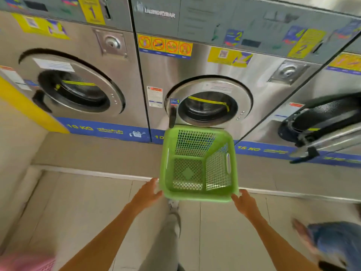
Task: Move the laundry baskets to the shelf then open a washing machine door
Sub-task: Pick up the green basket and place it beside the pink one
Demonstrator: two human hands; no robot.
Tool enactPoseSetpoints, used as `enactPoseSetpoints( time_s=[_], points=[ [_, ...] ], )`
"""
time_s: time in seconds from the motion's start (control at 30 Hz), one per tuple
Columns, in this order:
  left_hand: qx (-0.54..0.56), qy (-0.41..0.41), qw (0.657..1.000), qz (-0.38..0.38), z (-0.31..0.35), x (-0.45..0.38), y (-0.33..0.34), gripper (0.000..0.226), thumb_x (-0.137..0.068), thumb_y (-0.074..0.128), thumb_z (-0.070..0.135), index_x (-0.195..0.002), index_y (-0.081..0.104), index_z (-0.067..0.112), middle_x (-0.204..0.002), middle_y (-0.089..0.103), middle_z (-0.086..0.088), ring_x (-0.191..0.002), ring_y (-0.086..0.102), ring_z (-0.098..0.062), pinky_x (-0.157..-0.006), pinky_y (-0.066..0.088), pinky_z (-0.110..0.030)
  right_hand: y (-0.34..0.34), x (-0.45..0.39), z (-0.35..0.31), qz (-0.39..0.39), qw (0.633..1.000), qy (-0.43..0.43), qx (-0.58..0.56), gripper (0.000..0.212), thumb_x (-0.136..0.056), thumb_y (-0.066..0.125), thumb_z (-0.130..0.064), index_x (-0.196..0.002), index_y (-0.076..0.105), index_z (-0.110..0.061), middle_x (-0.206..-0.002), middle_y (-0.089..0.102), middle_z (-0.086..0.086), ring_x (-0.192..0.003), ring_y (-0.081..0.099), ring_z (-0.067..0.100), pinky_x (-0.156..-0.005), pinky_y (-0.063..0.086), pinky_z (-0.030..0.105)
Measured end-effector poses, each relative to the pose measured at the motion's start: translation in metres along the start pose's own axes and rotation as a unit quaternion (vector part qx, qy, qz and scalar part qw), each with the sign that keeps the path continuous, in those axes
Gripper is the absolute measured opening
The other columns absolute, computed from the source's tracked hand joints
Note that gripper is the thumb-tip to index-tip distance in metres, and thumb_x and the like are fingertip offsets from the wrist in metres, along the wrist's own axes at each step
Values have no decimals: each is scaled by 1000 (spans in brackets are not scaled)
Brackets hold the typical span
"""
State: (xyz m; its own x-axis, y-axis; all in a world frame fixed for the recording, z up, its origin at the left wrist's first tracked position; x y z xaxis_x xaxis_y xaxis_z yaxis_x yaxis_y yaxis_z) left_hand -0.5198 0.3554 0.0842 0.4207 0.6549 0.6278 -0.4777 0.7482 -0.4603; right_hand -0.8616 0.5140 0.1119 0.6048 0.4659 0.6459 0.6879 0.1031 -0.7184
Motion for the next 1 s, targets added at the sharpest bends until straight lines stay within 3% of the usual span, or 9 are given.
enactPoseSetpoints(
  time_s=[0.2,0.37,0.43,0.53,0.63,0.73,0.8,0.9,1.0],
  points=[
    [-10,-93,995,47,-19,-104,12,76,-96,56,36,-155,18,9,-159,30,-14,-145,32,-28,-117,28,-40,-6,-108,-7,-27,999,25,16,53,-94,57,-27,-139,41,-4,-113,69,21,-111,62,38,-86,43,36],
    [29,-143,987,74,-13,-161,6,82,-93,61,32,-156,13,11,-159,30,-16,-145,31,-31,-116,29,-41,-16,-170,-26,-40,998,49,-3,62,-93,61,-24,-143,33,-1,-115,66,26,-101,62,39,-85,42,36],
    [58,-146,984,88,-9,-179,0,87,-90,66,31,-157,13,11,-157,32,-18,-143,34,-32,-115,31,-43,-19,-186,-32,-38,998,50,-1,66,-93,60,-19,-146,27,2,-117,63,30,-110,60,44,-91,42,40],
    [92,-147,979,108,2,-203,-3,88,-90,68,26,-157,12,13,-155,36,-17,-142,37,-32,-114,33,-43,-21,-212,-35,-35,998,46,-1,69,-94,58,-14,-148,20,6,-105,61,26,-110,59,48,-94,43,46],
    [111,-143,973,143,11,-226,2,80,-92,63,19,-157,15,16,-150,44,-18,-132,49,-35,-107,40,-39,-20,-249,-37,-61,997,43,-12,67,-96,51,-14,-151,15,-1,-120,58,33,-108,59,47,-94,43,46],
    [96,-150,969,171,10,-233,9,74,-94,58,18,-156,19,23,-140,50,-22,-124,54,-38,-103,43,-43,-12,-280,-29,-105,991,28,-84,53,-95,50,-20,-142,27,-30,-119,60,25,-89,60,33,-93,48,61],
    [84,-173,961,200,3,-226,15,69,-94,52,11,-155,23,24,-133,54,-24,-121,54,-40,-102,43,-44,-10,-285,-29,-139,982,38,-118,50,-99,47,-17,-144,27,-28,-115,58,16,-91,58,31,-91,46,65],
    [81,-196,951,224,-7,-201,31,68,-92,51,8,-154,28,23,-122,60,-25,-108,61,-41,-93,48,-45,-14,-278,-31,-178,978,50,-100,49,-101,45,-17,-145,25,-25,-121,57,16,-107,62,41,-88,50,58],
    [124,-221,940,228,-10,-155,52,65,-95,51,8,-154,29,23,-113,66,-19,-92,66,-33,-90,51,-48,-5,-318,7,-183,982,34,-42,39,-91,56,-27,-127,44,-16,-116,61,25,-91,65,36,-80,54,62]
  ],
)
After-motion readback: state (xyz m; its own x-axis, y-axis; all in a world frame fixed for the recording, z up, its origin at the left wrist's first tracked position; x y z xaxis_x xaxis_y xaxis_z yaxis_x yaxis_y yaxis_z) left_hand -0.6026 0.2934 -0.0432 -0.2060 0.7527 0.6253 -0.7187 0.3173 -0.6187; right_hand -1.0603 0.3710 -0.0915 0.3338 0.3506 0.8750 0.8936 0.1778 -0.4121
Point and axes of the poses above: each hand's wrist, its own x-axis away from the middle knuckle, its own y-axis out of the palm, z = x × y, the point moved 5 cm from there along -x, towards the middle knuckle
